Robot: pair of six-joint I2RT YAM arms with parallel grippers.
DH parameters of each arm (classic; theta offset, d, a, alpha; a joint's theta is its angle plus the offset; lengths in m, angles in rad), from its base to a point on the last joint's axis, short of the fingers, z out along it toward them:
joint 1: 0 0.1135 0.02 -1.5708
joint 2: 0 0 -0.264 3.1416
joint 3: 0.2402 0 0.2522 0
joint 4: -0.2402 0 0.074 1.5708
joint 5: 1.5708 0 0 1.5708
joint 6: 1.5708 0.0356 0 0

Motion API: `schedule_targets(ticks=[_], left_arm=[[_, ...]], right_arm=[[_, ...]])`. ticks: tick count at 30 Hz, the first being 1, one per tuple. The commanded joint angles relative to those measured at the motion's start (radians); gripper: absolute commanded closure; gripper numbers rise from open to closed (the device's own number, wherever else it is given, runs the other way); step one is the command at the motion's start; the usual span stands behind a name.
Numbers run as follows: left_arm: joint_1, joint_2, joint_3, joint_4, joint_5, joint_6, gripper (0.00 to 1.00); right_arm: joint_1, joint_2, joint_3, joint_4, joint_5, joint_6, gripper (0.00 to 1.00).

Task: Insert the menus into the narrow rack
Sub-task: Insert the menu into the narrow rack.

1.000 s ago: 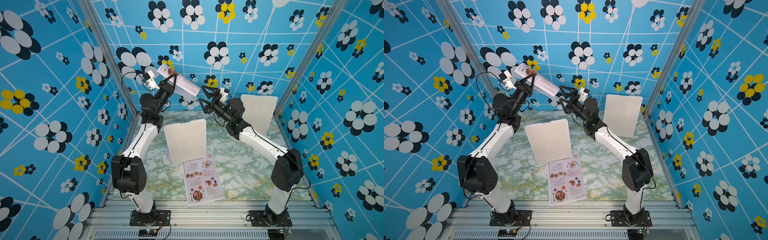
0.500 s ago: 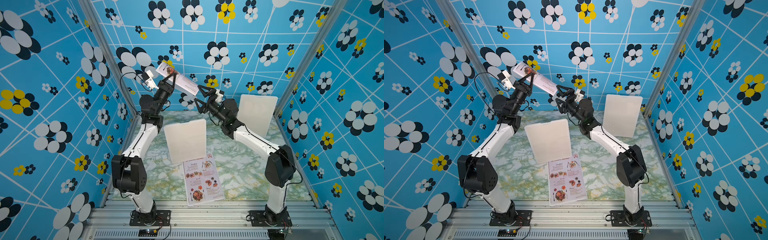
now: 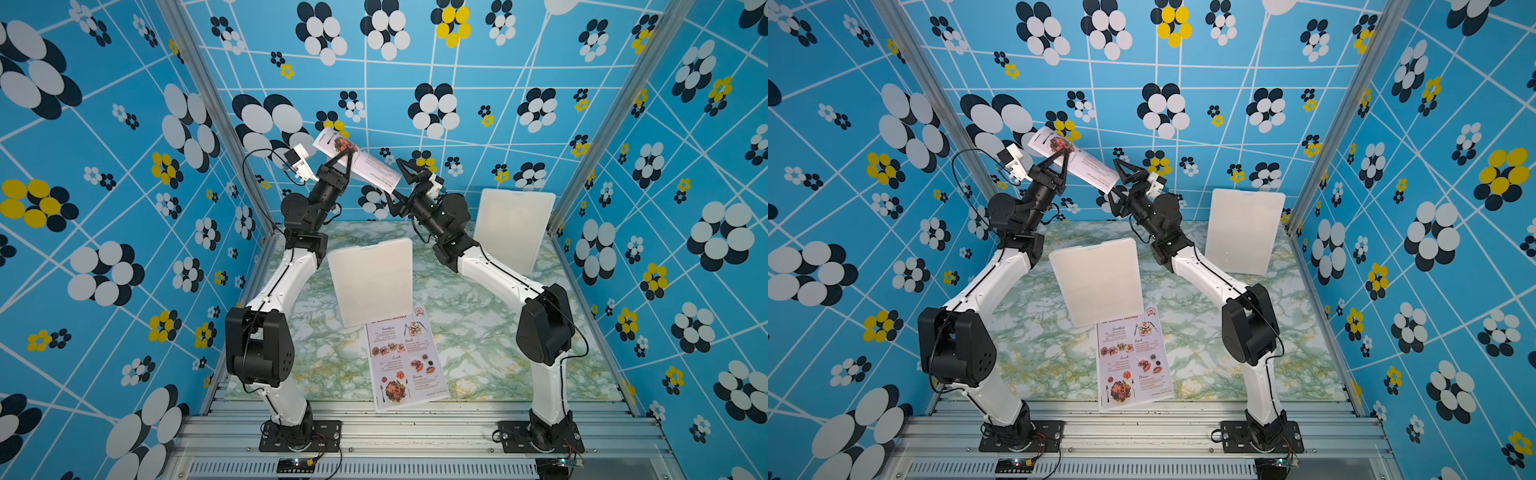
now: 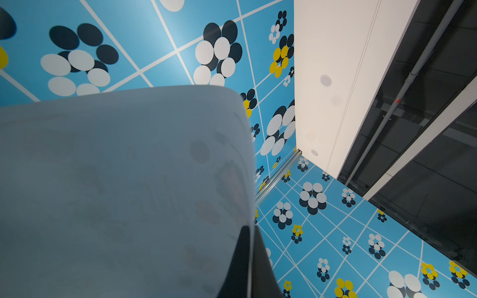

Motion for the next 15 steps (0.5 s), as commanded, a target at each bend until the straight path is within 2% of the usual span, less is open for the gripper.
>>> schedule_targets(ticks=[1, 15], left_arm=[[-0.007, -0.015, -0.016, 0.063, 0.031, -0.016, 1.0], [-0.002, -0.082, -0.078, 0.092, 0.121, -0.04, 1.0]], right_arm=[[0.004, 0.017, 0.046, 0.03, 0.025, 0.002, 0.02], [-0.023, 0.063, 0.042, 0.032, 0.039, -0.009, 0.09]])
